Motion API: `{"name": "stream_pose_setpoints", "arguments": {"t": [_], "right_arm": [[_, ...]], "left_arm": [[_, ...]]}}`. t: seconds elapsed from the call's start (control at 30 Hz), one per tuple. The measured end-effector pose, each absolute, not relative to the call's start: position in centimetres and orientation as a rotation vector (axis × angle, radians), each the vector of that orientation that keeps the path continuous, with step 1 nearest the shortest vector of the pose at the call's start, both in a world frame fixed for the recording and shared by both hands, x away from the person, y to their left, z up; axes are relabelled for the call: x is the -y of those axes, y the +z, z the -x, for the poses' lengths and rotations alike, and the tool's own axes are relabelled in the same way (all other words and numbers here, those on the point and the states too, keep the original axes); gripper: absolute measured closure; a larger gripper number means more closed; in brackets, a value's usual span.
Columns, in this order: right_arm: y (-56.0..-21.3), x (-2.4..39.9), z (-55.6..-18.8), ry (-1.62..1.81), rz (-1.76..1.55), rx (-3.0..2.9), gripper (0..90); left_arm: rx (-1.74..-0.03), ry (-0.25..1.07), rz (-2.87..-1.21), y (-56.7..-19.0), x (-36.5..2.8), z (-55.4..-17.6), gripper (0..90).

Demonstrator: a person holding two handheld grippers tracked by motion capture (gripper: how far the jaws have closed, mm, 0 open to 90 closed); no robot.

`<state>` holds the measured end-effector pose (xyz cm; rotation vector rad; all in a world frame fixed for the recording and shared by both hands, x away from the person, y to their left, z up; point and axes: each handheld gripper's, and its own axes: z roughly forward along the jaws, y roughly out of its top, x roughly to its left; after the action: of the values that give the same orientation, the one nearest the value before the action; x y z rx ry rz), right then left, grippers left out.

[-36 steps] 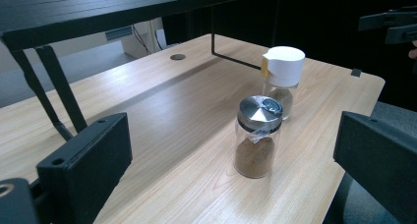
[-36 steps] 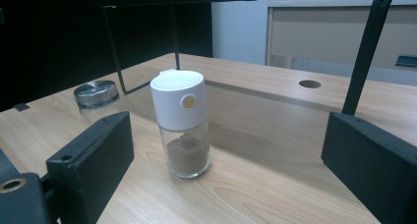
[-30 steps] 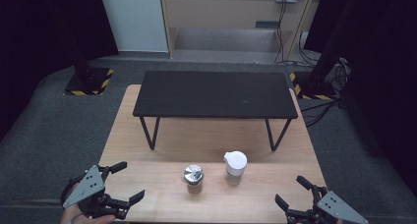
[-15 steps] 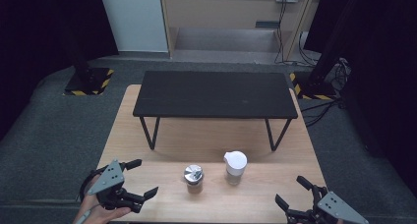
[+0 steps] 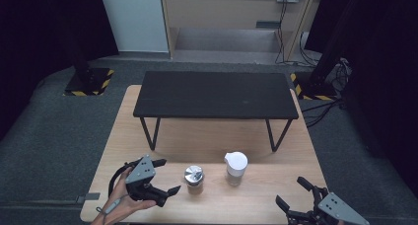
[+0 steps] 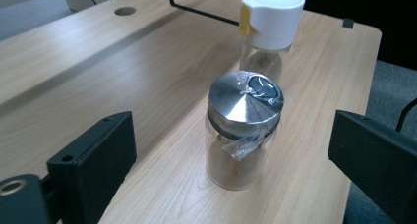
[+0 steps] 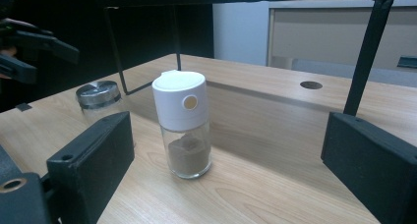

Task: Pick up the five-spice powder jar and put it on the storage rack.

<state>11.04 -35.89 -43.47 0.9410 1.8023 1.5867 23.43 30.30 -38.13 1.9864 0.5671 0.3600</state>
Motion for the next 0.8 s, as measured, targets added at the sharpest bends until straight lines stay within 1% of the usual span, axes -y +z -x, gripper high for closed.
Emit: {"name": "stream_pose_setpoints", "arguments": {"t": [0.3, 0.6, 0.67, 0.77, 0.8], "right_arm": [[-43.5, 35.9, -11.0, 1.585, -0.940, -1.803, 6.0], [-43.5, 35.9, -11.0, 1.585, -0.938, -1.804, 6.1], [-43.5, 35.9, -11.0, 1.585, -0.937, -1.806, 6.1], [-43.5, 35.9, -11.1, 1.584, -0.937, -1.806, 6.2], [-43.5, 35.9, -11.1, 1.584, -0.937, -1.806, 6.2]], "left_arm": [[-0.544, 0.314, -2.046, -39.5, -27.7, -25.8, 4.5], [-0.533, 0.288, -2.050, -40.7, -26.1, -27.0, 7.3], [-0.524, 0.270, -2.031, -41.1, -26.1, -27.3, 12.8], [-0.491, 0.302, -2.055, -41.2, -25.5, -27.5, 23.3], [-0.482, 0.296, -2.048, -41.3, -25.5, -27.6, 25.5]]}}
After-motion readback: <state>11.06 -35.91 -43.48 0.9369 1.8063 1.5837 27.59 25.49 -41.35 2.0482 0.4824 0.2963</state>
